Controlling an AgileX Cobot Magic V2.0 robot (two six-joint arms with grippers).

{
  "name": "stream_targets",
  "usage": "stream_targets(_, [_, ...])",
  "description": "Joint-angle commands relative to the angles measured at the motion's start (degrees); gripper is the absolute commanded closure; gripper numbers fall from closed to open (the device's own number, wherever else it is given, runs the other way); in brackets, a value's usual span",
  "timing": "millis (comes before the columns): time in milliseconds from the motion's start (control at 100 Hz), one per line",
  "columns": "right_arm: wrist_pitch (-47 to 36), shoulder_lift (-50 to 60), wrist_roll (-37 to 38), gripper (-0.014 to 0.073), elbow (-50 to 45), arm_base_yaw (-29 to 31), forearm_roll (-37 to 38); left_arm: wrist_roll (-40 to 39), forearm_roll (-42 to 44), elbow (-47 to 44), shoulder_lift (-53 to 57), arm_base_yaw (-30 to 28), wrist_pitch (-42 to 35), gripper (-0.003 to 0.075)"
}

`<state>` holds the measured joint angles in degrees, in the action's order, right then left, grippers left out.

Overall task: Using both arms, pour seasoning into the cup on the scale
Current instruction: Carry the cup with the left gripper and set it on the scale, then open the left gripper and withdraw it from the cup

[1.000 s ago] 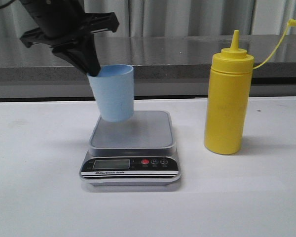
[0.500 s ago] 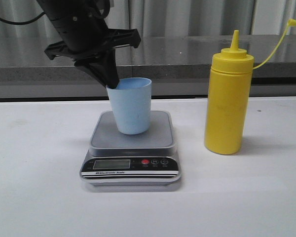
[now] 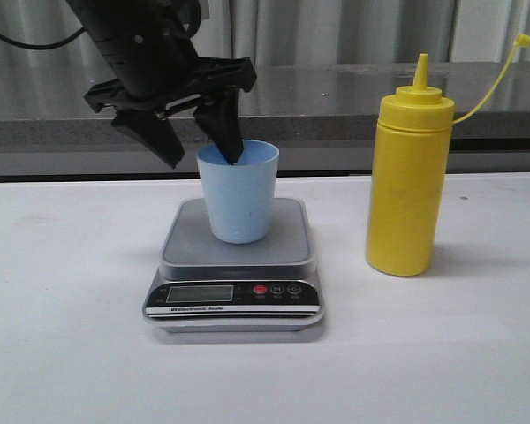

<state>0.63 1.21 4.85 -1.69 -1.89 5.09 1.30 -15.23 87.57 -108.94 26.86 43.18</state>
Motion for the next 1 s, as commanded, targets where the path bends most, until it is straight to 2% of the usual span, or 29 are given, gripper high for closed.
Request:
stream_targets(0, [-4.1, 0.4, -0.5, 0.0660, 0.1, -0.1, 0.6, 0.4, -1.2, 1.6, 5.3, 0.5, -2.4, 0.0171])
stream_targets(140, [-4.1, 0.4, -0.5, 0.0660, 0.1, -0.1, 0.6, 0.4, 0.8, 1.4, 9.3, 0.5, -2.7, 0.0171])
stream_targets(270, [-4.1, 0.4, -0.5, 0.0660, 0.1, -0.1, 0.6, 0.4, 5.0, -2.6, 14.9, 0.4, -6.7, 0.0171])
stream_targets(480, [-4.1, 0.4, -0.5, 0.0660, 0.1, -0.1, 0.6, 0.4, 5.3, -18.7, 28.4, -3.6, -17.8, 0.0171])
stream_targets(670, [-4.1, 0.4, -0.5, 0.0660, 0.1, -0.1, 0.6, 0.6, 6.4, -35.0, 43.9, -10.9, -28.5, 0.0171])
stream_targets(830, [-4.1, 0.4, -0.5, 0.0660, 0.1, -0.1, 0.6, 0.9, 7.6, -46.4, 55.4, -15.4, -33.1, 0.0171])
stream_targets(990, [-4.1, 0.4, -0.5, 0.0660, 0.1, -0.1, 0.6, 0.9, 8.4, -56.3, 65.3, -16.0, -37.2, 0.0172])
